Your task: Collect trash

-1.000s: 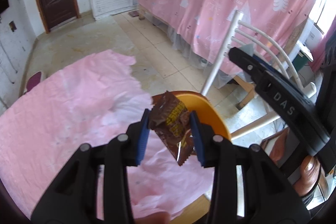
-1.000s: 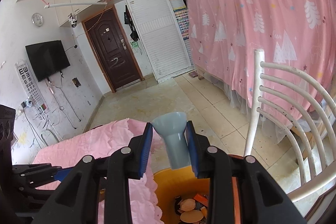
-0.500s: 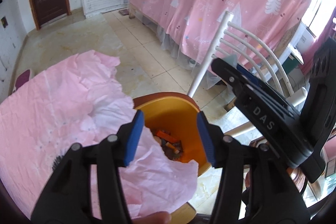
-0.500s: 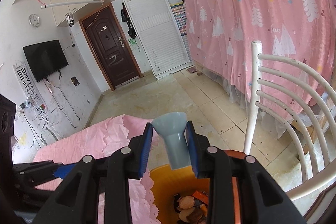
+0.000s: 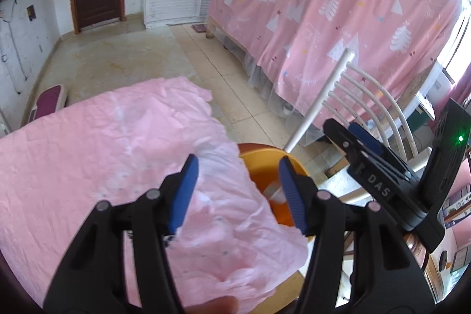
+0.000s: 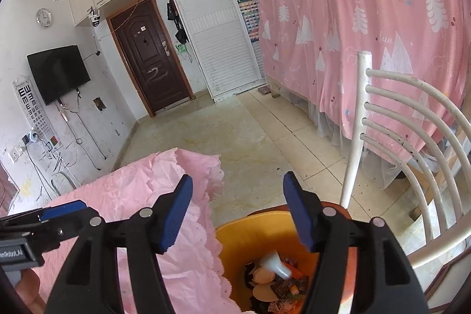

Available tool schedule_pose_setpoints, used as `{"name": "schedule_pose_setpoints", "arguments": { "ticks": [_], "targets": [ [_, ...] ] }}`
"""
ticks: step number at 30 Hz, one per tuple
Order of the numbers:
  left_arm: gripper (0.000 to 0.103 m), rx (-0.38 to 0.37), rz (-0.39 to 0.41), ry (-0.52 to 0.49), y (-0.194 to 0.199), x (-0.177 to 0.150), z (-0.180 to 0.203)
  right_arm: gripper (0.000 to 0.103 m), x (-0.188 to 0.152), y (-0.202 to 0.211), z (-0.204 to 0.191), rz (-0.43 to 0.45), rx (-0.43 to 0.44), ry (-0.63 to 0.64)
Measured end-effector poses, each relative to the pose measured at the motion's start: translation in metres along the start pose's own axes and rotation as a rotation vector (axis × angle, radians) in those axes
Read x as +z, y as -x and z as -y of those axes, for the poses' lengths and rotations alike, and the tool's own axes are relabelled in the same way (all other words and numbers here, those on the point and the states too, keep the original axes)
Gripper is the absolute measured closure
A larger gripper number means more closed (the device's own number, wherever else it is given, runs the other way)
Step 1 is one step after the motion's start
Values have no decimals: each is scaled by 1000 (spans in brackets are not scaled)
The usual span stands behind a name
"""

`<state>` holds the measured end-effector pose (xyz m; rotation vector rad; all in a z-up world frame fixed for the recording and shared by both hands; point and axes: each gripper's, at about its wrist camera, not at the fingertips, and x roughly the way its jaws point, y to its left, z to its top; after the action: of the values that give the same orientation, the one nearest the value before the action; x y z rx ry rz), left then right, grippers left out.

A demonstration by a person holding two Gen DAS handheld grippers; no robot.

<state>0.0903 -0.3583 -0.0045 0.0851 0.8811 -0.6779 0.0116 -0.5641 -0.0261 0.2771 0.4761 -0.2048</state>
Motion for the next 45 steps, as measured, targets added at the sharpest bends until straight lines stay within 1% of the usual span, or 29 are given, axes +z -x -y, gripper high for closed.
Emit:
{"name": "schedule_pose_setpoints", "arguments": {
  "ticks": [5, 8, 9, 10, 11, 13, 16, 17, 20, 25, 32, 39, 45],
  "targets": [
    [49, 11, 25, 29, 15, -2, -23, 49, 2, 0, -24, 3, 24, 33],
    [49, 24, 41, 45, 24, -4, -36, 47, 3, -1, -41, 1, 41, 52],
    [49, 29, 46, 49, 27, -4, -39, 43, 3, -2, -50, -1, 49, 61],
    [49, 39, 55, 56, 31, -6, -45, 38, 4, -2, -55, -3, 55, 66],
    [48, 49, 61, 61, 34, -7, -50, 35, 4, -2, -61, -3, 64, 68],
    [42, 77, 80, 76, 43, -10, -62, 25, 6, -3, -75, -4, 87, 74],
    [38, 129, 106, 97, 54, -14, -79, 18, 7, -7, -96, -11, 117, 89],
    [37, 140, 112, 104, 57, -14, -84, 17, 6, -8, -105, -13, 126, 100],
    [36, 205, 137, 127, 68, -20, -104, 16, 3, -10, -124, -20, 145, 133],
    [36, 266, 158, 170, 83, -28, -132, 13, -4, -15, -160, -33, 173, 185],
    [36, 352, 197, 224, 107, -42, -168, 12, -14, -20, -207, -53, 209, 249],
    [36, 384, 215, 271, 125, -53, -196, 12, -18, -24, -241, -61, 229, 298],
    [36, 398, 226, 305, 135, -58, -210, 12, -21, -29, -264, -71, 242, 332]
  ]
}}
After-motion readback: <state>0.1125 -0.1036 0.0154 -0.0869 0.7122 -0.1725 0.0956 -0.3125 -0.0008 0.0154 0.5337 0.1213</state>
